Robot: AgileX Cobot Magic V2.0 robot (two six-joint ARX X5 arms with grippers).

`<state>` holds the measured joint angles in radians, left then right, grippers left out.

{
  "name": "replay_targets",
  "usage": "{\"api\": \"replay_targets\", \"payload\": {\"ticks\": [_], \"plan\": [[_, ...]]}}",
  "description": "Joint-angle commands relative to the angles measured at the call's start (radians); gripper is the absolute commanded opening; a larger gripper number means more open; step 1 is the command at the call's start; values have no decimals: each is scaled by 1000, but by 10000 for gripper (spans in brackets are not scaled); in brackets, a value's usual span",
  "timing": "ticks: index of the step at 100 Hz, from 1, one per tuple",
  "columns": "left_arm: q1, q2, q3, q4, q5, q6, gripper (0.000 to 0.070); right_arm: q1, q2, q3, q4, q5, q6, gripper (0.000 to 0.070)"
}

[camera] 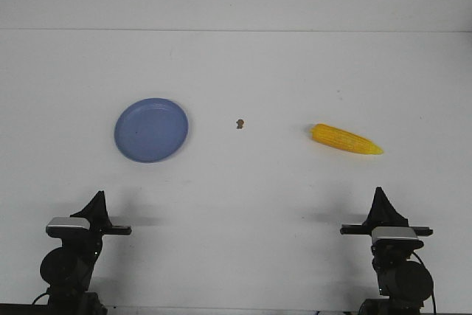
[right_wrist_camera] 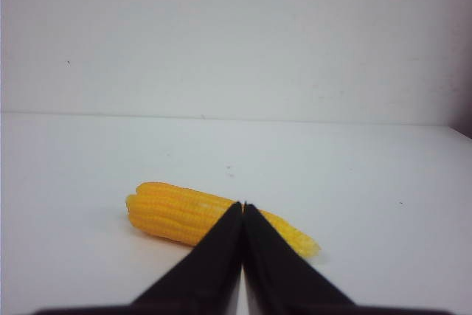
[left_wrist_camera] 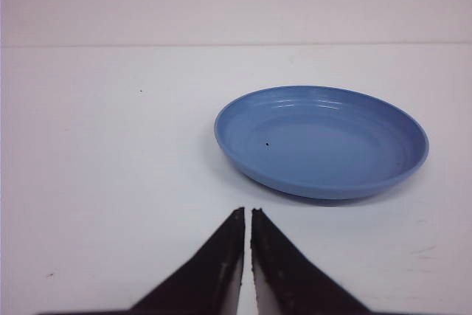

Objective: Place corn on plate with both arms

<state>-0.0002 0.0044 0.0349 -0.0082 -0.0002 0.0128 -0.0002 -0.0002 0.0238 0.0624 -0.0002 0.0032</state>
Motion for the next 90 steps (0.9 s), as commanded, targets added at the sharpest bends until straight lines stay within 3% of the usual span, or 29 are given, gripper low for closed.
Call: {"api": "replay_targets", "payload": {"ticks": [1, 52, 72, 90], "plan": [[0, -1, 3, 10, 0, 9, 16, 0, 1, 1, 9, 0, 0, 0], [0, -1, 15, 90, 0, -8, 16, 0, 1, 4, 16, 0, 1, 0], [0, 8, 103, 30, 0, -105, 16, 0, 2, 74, -27, 5, 36, 0], [0, 76, 246, -97, 0, -112, 16, 0, 40, 222, -181, 35, 45, 0]]}}
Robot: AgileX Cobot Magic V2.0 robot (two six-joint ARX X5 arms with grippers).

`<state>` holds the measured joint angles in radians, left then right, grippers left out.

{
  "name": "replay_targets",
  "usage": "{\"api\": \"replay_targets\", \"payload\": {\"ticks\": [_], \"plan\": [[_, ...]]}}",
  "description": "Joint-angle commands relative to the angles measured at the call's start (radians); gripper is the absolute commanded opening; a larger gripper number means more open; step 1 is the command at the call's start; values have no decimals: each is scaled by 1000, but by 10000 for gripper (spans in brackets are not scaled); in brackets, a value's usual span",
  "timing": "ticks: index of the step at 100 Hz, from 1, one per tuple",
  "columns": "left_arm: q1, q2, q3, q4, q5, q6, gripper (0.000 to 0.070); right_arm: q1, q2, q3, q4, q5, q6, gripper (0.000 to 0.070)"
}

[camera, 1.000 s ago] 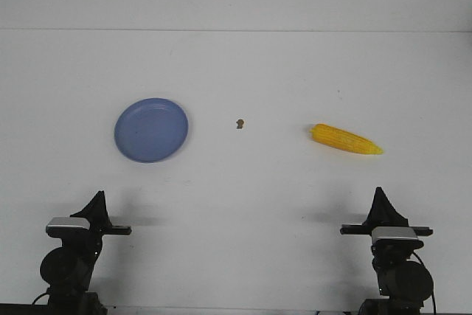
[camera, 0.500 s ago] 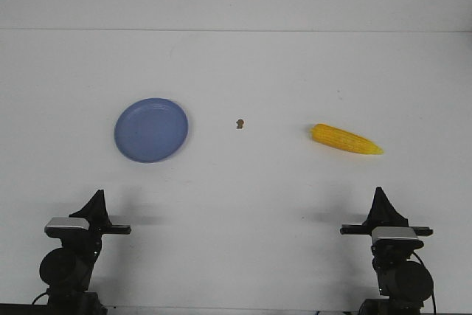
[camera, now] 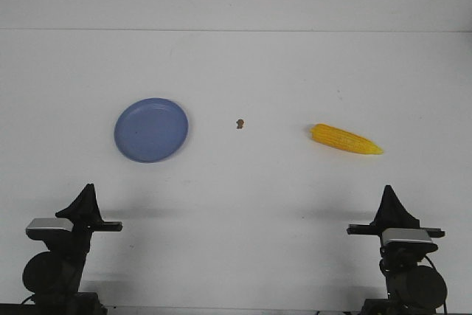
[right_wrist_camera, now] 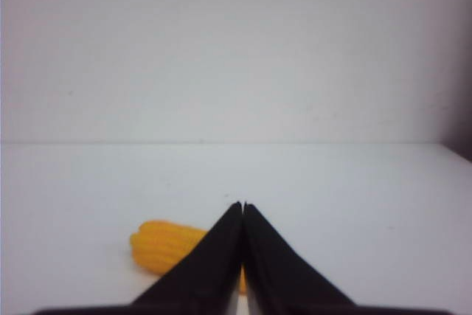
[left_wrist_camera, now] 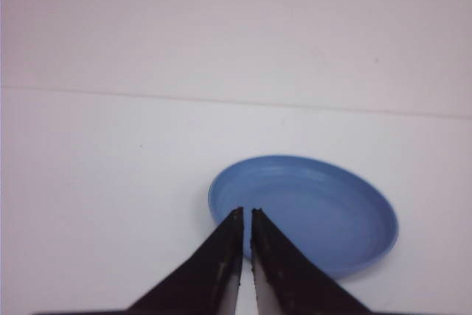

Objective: Place corn on plate with both arms

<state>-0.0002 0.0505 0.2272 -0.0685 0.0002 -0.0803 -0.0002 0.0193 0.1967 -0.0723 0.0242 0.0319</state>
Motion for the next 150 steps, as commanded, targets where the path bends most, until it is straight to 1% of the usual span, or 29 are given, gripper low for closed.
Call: {"api": "replay_targets", "payload": {"ticks": [1, 7, 13, 21, 40, 51, 69, 82, 90, 121, 125, 128, 130, 133, 137, 140, 142, 145, 150], "plan": [[0, 36, 64, -46, 0, -20, 16, 0, 25, 60, -58, 11, 17, 0], [0, 84, 121, -73, 9, -70, 16, 0, 63, 122, -116, 13, 16, 0], [0, 140, 188, -108, 37, -98, 16, 0, 108, 187, -175, 14, 16, 0], [0, 235, 296, -174, 79, -95, 16, 0, 180, 277, -264, 13, 16, 0], [0, 478, 589, -430, 82, -85, 16, 0, 358, 485, -473, 14, 16, 0], [0, 591, 729, -560, 81, -57, 16, 0, 439, 575, -545, 14, 16, 0], [0, 713, 869, -683, 84, 17, 16, 0, 544, 667, -626, 12, 13, 0], [0, 768, 904, -742, 102, 17, 16, 0, 605, 697, -692, 1, 14, 0], [0, 788, 904, -753, 109, 16, 16, 0, 628, 699, -713, 1, 14, 0], [0, 798, 904, -745, 109, 16, 17, 0, 634, 699, -711, 2, 13, 5], [0, 798, 904, -745, 109, 16, 22, 0, 635, 699, -712, 2, 13, 43], [0, 798, 904, -745, 109, 16, 42, 0, 635, 699, -712, 2, 13, 110], [0, 798, 904, -745, 109, 15, 77, 0, 635, 699, -712, 2, 14, 174], [0, 798, 904, -743, 109, 14, 151, 0, 635, 699, -712, 2, 14, 288], [0, 798, 904, -742, 108, 8, 282, 0, 635, 699, -713, 2, 18, 445], [0, 798, 904, -742, 108, 6, 377, 0, 634, 699, -714, 2, 21, 524], [0, 798, 904, -742, 108, 5, 429, 0, 634, 699, -714, 2, 21, 554], [0, 798, 904, -742, 108, 5, 476, 0, 634, 699, -714, 2, 21, 566], [0, 798, 904, -742, 108, 5, 479, 0, 634, 699, -714, 2, 21, 566]]}}
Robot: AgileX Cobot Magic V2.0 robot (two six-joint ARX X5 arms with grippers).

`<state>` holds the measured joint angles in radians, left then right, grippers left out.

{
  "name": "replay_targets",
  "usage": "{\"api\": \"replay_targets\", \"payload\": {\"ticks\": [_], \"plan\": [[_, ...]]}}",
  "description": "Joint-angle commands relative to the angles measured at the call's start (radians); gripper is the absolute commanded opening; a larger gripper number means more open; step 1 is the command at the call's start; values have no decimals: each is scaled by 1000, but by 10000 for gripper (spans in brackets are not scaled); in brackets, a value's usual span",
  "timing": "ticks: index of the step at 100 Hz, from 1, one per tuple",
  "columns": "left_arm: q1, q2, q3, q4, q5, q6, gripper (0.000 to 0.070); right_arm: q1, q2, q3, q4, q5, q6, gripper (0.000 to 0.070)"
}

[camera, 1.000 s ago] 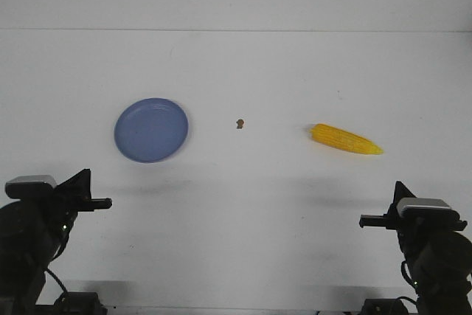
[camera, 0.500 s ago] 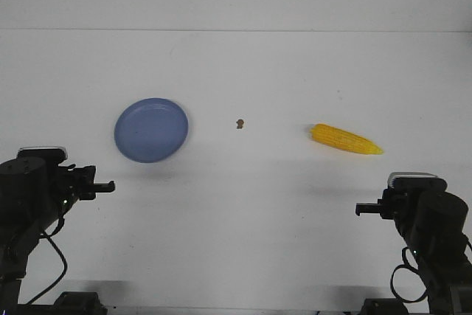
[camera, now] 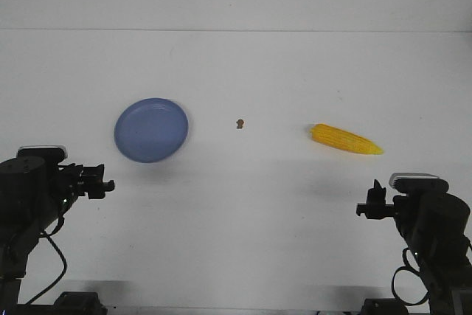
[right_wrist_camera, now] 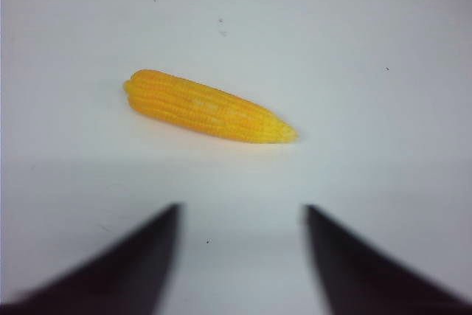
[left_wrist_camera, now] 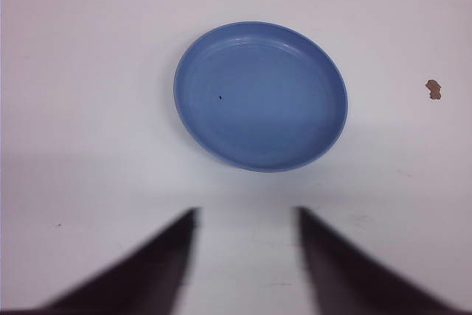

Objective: Place corn on plate with both arms
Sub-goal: 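Reach the left gripper forward to the rim of the blue plate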

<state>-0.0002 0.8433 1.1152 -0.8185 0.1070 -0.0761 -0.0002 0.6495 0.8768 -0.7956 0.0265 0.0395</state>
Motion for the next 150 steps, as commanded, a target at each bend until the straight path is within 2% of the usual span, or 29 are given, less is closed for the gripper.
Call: {"api": "replay_targets", "payload": {"ticks": [1, 21, 37, 51, 82, 104, 150], "plan": [[0, 5, 16, 8, 2, 1, 478, 0, 4, 19, 10, 0, 14, 566], [0, 8, 16, 23, 2, -3, 474, 0, 4, 19, 11, 2, 13, 566], [0, 74, 16, 123, 2, -54, 474, 0, 5, 19, 18, 2, 14, 566], [1, 225, 25, 210, 3, -102, 474, 0, 5, 19, 32, 4, 14, 566], [35, 634, 116, 328, 2, -111, 474, 0, 5, 19, 47, 3, 17, 565], [80, 814, 208, 331, 2, -113, 474, 0, 5, 19, 47, 3, 17, 565], [88, 983, 216, 346, -3, -101, 475, 0, 5, 19, 47, 3, 17, 566]]}}
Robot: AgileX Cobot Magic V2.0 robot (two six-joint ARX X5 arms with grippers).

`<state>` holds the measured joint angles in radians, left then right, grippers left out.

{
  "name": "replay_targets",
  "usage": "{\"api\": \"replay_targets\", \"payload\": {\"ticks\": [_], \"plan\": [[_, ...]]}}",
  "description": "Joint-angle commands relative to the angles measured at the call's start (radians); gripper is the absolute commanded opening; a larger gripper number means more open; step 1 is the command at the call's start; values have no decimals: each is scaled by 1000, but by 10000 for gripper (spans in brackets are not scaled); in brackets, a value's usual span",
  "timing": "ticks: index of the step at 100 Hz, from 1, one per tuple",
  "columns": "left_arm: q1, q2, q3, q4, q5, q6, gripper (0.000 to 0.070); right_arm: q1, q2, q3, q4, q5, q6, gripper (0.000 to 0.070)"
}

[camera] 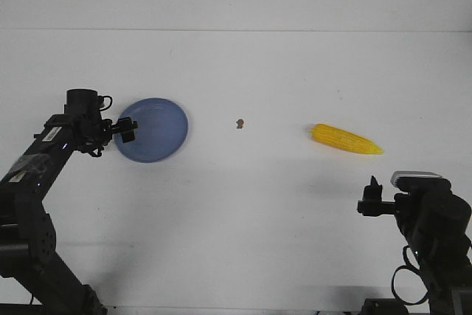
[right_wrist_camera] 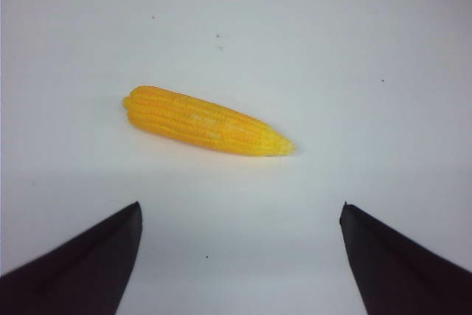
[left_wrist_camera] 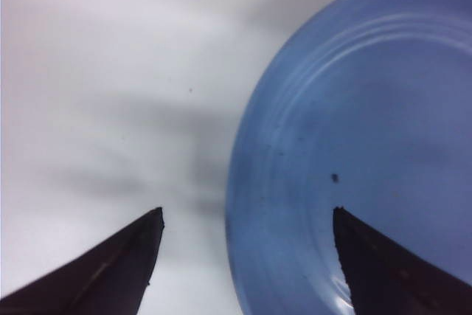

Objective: Place corn on plate with both arms
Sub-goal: 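Reach the left gripper forward to the rim of the blue plate, then push the blue plate with the left gripper toward the middle, nearer the robot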

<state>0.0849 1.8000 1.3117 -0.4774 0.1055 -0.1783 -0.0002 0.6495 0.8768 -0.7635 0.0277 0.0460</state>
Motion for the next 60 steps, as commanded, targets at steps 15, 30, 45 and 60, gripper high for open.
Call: {"api": "replay_targets", "payload": {"ticks": [15, 30, 45, 60], "plan": [[3, 43, 19, 8, -1, 10, 341, 0, 5, 19, 15, 2, 10, 565], [1, 47, 19, 11, 12, 23, 7, 0, 5, 19, 15, 3, 10, 565], [1, 44, 19, 10, 89, 24, 8, 0, 5, 19, 15, 3, 10, 565], [2, 13, 19, 8, 220, 16, 8, 0, 5, 19, 15, 3, 10, 565]]}}
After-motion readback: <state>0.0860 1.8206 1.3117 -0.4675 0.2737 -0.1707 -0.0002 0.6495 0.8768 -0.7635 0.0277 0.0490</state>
